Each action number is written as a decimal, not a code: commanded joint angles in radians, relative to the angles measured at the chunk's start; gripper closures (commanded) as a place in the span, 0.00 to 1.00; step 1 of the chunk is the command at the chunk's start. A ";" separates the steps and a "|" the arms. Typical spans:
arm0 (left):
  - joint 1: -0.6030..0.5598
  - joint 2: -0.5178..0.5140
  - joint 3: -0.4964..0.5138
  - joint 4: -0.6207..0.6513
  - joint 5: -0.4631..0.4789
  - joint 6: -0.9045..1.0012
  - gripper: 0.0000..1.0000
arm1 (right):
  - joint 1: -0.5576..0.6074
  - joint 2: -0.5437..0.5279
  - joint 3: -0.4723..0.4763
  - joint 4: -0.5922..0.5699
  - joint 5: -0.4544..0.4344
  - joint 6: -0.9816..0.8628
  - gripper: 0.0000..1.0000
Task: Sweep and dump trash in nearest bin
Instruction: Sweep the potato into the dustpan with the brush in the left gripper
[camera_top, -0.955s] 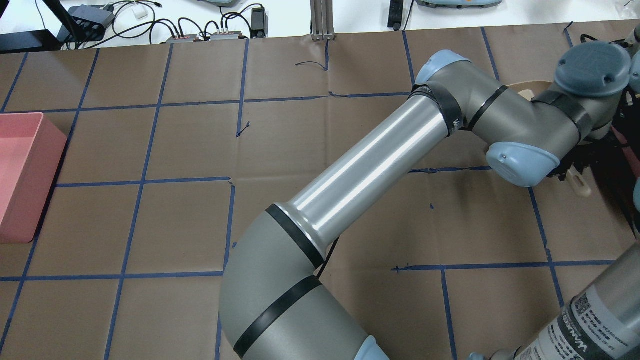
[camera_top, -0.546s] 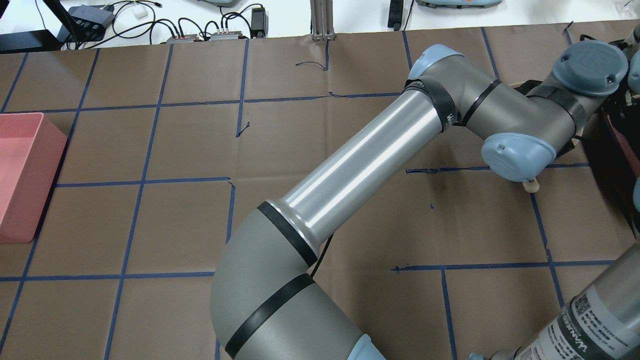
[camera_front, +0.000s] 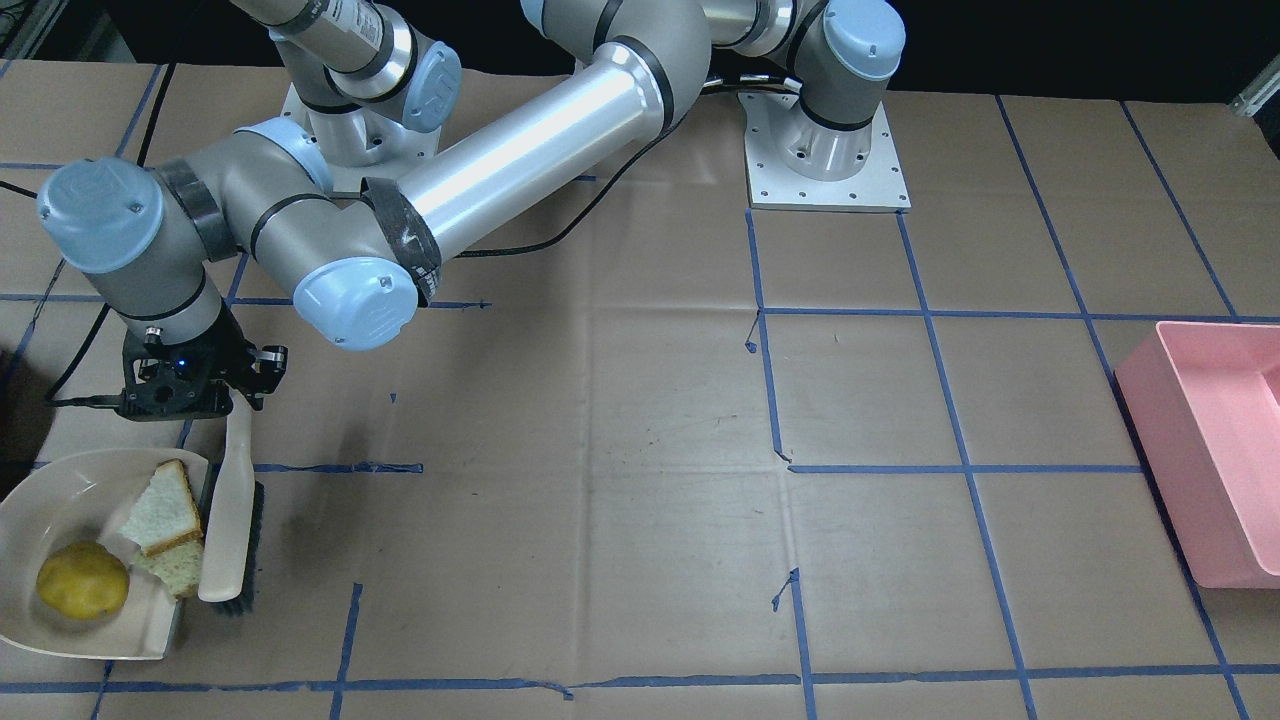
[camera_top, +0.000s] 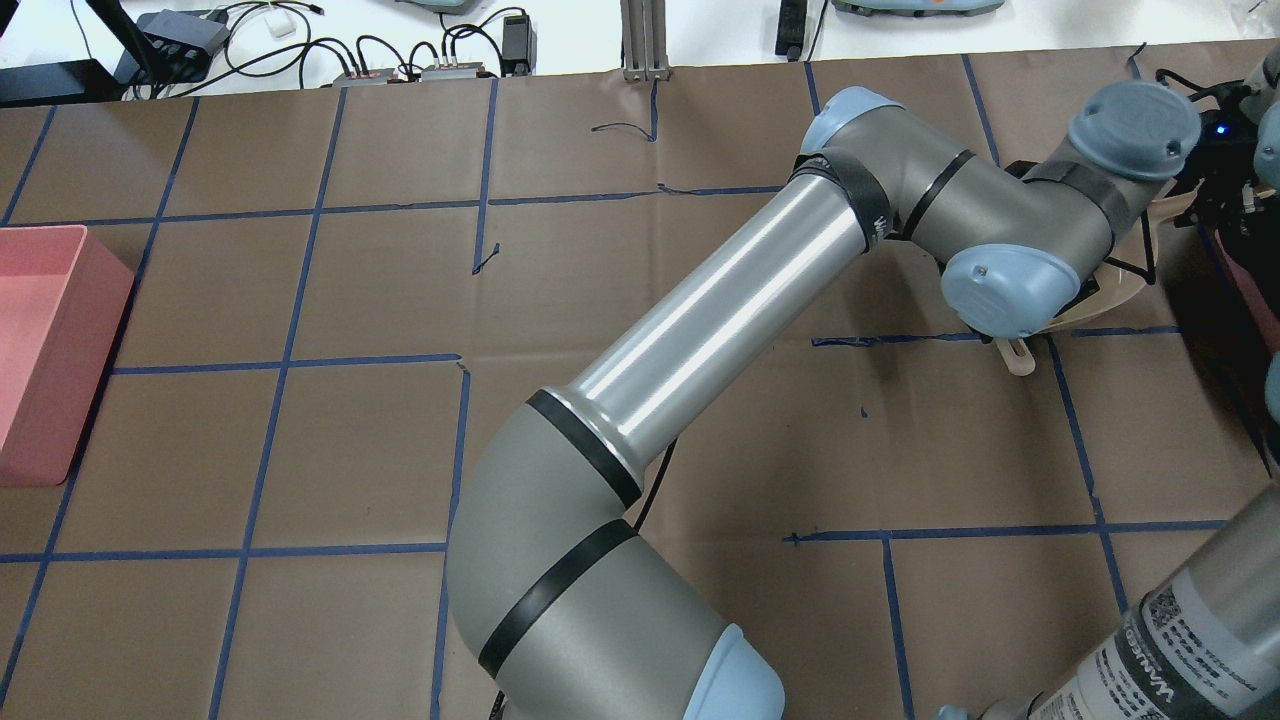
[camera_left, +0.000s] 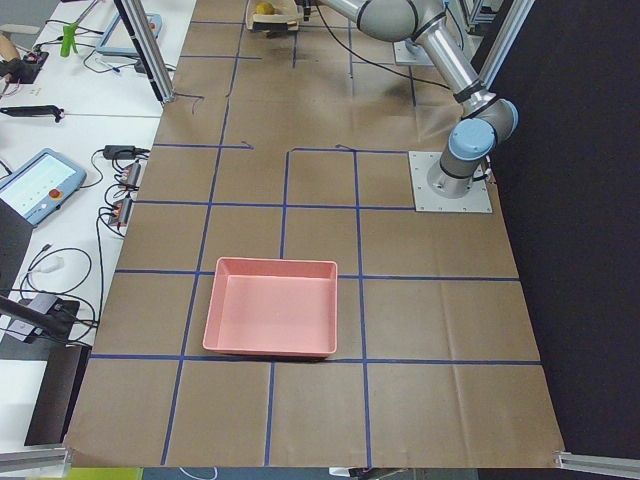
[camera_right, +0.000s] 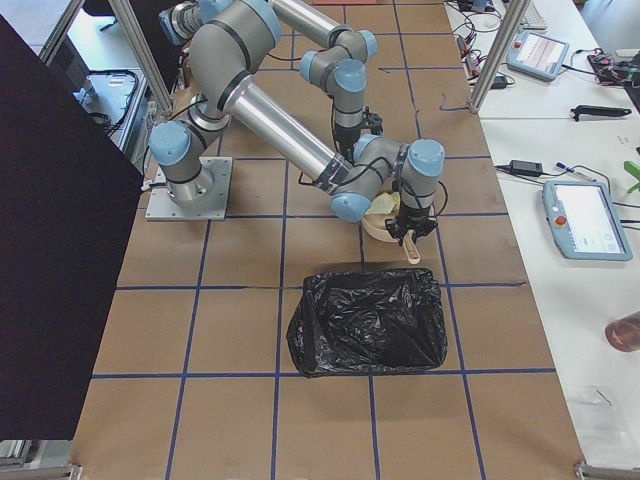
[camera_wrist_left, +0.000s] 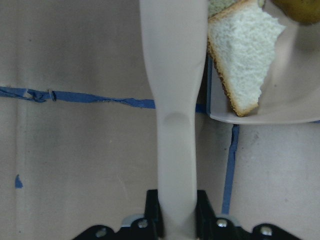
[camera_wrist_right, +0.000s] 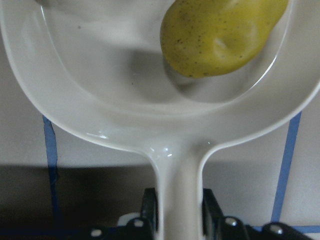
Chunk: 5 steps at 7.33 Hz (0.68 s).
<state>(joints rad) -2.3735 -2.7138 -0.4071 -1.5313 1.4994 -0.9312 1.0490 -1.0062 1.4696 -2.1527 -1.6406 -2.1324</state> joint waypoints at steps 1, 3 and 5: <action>0.002 -0.070 0.111 -0.110 -0.008 0.002 1.00 | -0.001 0.005 0.000 0.001 0.015 0.003 0.98; 0.002 -0.077 0.114 -0.113 -0.068 -0.008 1.00 | -0.001 0.005 0.000 0.001 0.015 0.003 0.98; 0.002 -0.096 0.151 -0.104 -0.131 -0.036 1.00 | -0.001 0.005 0.000 0.002 0.012 0.023 0.98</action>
<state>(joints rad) -2.3716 -2.7975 -0.2826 -1.6405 1.4183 -0.9467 1.0477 -1.0010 1.4696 -2.1513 -1.6275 -2.1198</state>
